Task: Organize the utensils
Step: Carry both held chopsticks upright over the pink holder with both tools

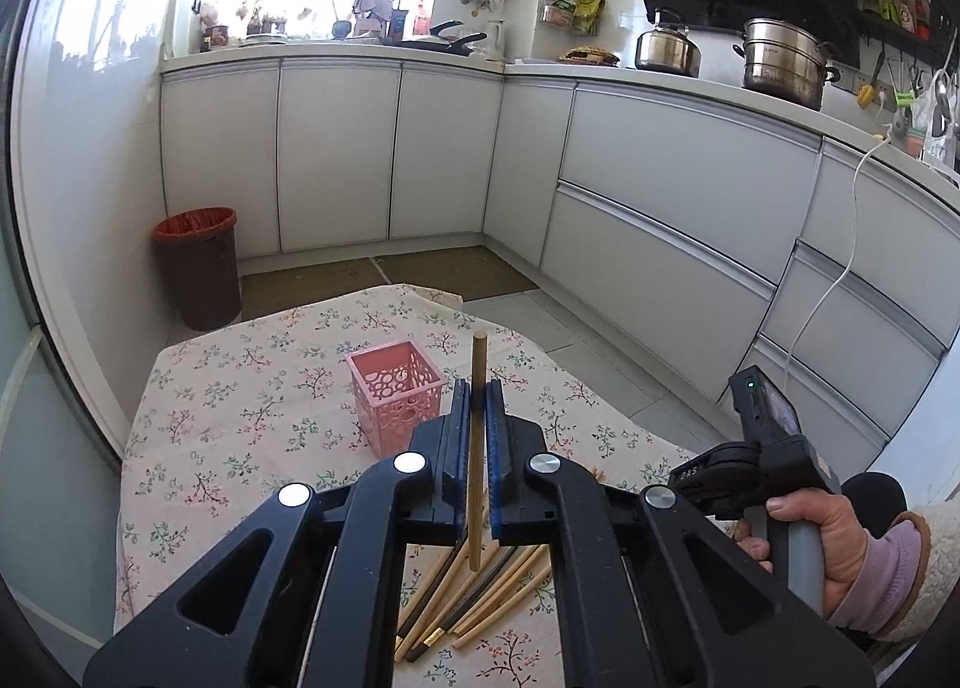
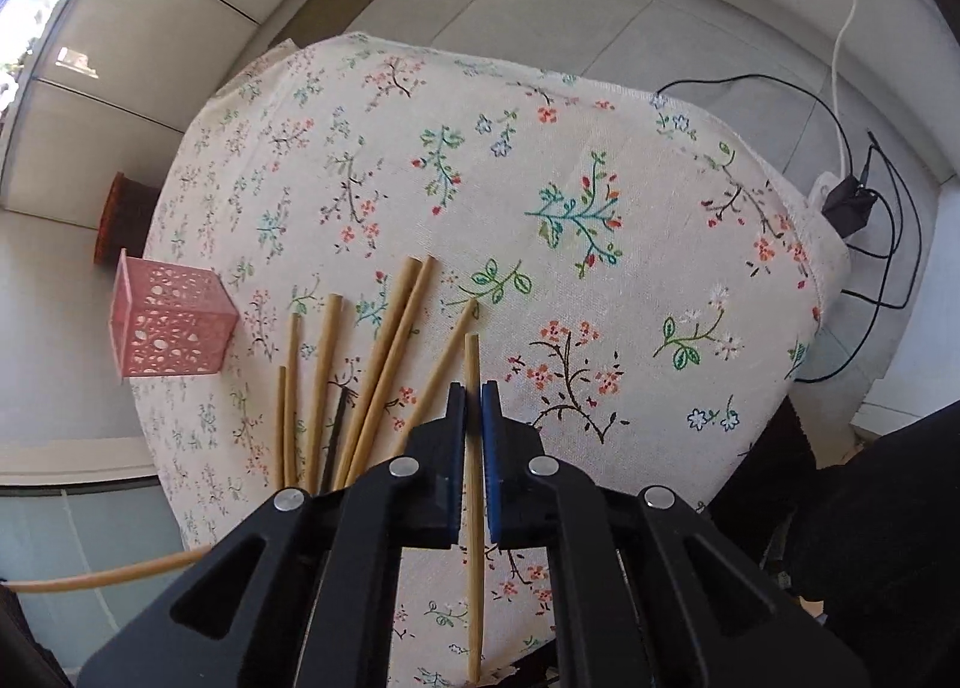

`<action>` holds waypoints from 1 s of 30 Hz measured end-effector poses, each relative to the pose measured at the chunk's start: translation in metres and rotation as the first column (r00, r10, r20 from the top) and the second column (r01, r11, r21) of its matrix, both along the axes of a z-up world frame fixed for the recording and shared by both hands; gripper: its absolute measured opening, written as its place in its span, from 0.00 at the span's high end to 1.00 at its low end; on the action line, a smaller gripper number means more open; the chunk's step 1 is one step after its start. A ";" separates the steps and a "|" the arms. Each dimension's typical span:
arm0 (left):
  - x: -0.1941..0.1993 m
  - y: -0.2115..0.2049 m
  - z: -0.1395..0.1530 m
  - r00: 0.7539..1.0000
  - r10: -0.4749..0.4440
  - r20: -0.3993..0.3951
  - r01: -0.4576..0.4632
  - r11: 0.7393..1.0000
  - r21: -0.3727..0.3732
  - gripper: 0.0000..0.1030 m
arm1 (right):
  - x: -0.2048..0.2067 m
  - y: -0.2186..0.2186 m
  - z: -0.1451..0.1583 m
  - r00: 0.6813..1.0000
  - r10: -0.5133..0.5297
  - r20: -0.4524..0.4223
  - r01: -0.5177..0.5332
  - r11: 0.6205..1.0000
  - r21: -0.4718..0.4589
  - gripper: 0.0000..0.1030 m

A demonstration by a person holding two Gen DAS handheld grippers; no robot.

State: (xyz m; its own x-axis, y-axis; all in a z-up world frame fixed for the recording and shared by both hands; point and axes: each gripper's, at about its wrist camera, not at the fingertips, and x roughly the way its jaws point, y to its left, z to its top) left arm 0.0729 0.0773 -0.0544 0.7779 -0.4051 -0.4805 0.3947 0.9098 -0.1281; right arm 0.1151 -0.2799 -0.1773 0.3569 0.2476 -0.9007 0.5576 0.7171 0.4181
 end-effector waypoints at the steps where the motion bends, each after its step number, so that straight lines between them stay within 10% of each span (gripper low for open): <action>1: 0.001 0.000 0.001 1.000 0.003 -0.003 -0.003 1.000 -0.006 0.96 | -0.001 0.002 0.009 1.000 0.011 0.026 -0.011 1.000 -0.007 0.95; 16: 0.017 0.000 0.025 0.995 0.095 -0.001 -0.095 0.995 -0.023 0.96 | -0.008 0.011 0.150 0.903 0.154 0.401 -0.109 0.985 -0.134 0.94; 30: 0.081 -0.005 0.094 0.967 0.227 0.114 -0.218 0.972 -0.083 0.96 | 0.073 0.039 0.257 0.772 0.219 0.597 -0.154 0.975 -0.158 0.94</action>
State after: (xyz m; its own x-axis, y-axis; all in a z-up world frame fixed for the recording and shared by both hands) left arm 0.1538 0.0719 0.0397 0.9031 -0.2443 -0.3532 0.2000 0.9671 -0.1574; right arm 0.1879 -0.2410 0.0793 0.7930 0.2928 -0.5343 0.0615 0.8341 0.5482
